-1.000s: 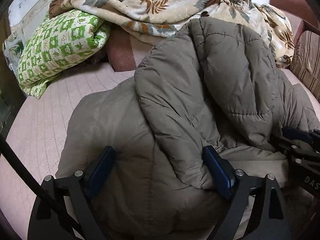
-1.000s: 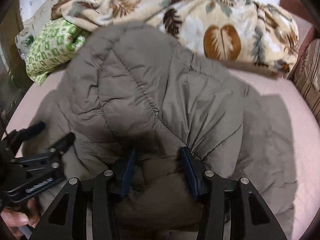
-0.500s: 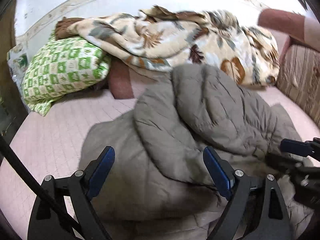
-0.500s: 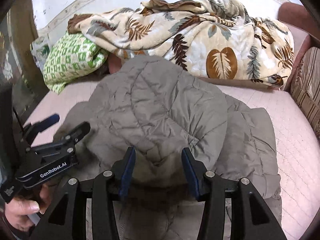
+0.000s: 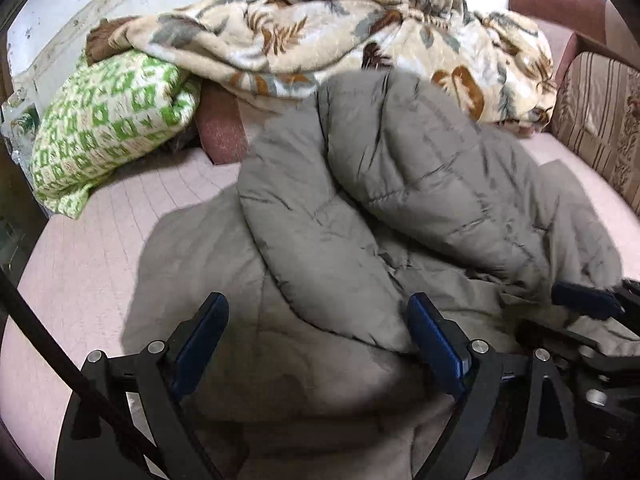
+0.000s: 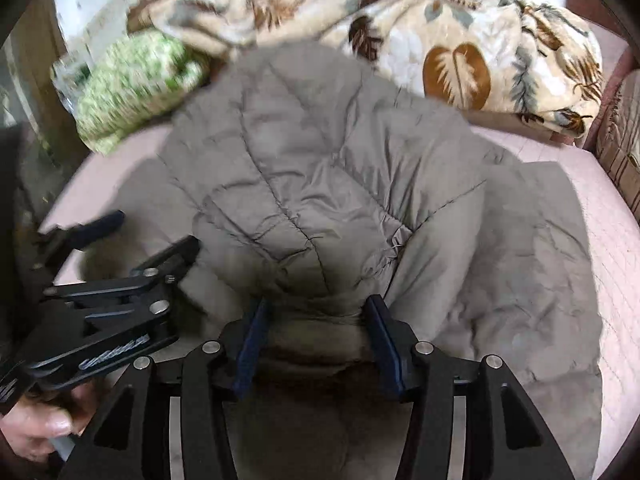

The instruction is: Fold large clothes

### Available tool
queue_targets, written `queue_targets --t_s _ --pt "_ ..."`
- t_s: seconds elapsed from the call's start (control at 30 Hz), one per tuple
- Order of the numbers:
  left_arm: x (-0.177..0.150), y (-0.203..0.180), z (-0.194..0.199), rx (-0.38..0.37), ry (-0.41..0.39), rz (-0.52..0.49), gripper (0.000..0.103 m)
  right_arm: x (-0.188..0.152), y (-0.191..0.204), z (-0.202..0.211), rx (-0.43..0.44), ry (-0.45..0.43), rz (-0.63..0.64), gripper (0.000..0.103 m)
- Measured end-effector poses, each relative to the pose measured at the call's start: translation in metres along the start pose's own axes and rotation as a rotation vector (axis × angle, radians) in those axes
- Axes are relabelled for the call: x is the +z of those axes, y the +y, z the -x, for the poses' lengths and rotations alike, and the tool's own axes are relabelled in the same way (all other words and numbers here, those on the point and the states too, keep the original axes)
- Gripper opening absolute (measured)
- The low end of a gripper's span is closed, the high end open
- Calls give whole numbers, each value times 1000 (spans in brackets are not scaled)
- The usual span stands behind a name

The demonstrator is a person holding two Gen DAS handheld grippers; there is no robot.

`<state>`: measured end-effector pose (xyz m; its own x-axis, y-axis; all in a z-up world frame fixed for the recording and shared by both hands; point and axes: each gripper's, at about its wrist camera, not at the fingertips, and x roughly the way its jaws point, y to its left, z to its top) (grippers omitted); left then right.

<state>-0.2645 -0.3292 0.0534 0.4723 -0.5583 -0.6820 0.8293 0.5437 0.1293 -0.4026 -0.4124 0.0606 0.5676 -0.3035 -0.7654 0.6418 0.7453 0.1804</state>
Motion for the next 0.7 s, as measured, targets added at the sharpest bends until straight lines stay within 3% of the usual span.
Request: queue_targets --t_s 0.17,0.3,0.47,0.6,0.7 --pt "-4 -2 50 2 -62 -17 90 -30 -3 60 118 -49 -63 67" --pt "-29 -1 92 -20 -79 -20 90 -68 -8 98 126 -48 -55 69" --pt "-94 10 137 19 -70 20 90 -118 -34 131 100 -52 -80 70" --pt "-145 31 153 42 12 100 90 -143 -56 143 112 -39 -150 70" --pt "-173 45 166 101 29 136 90 -161 -61 154 126 -42 -161 70"
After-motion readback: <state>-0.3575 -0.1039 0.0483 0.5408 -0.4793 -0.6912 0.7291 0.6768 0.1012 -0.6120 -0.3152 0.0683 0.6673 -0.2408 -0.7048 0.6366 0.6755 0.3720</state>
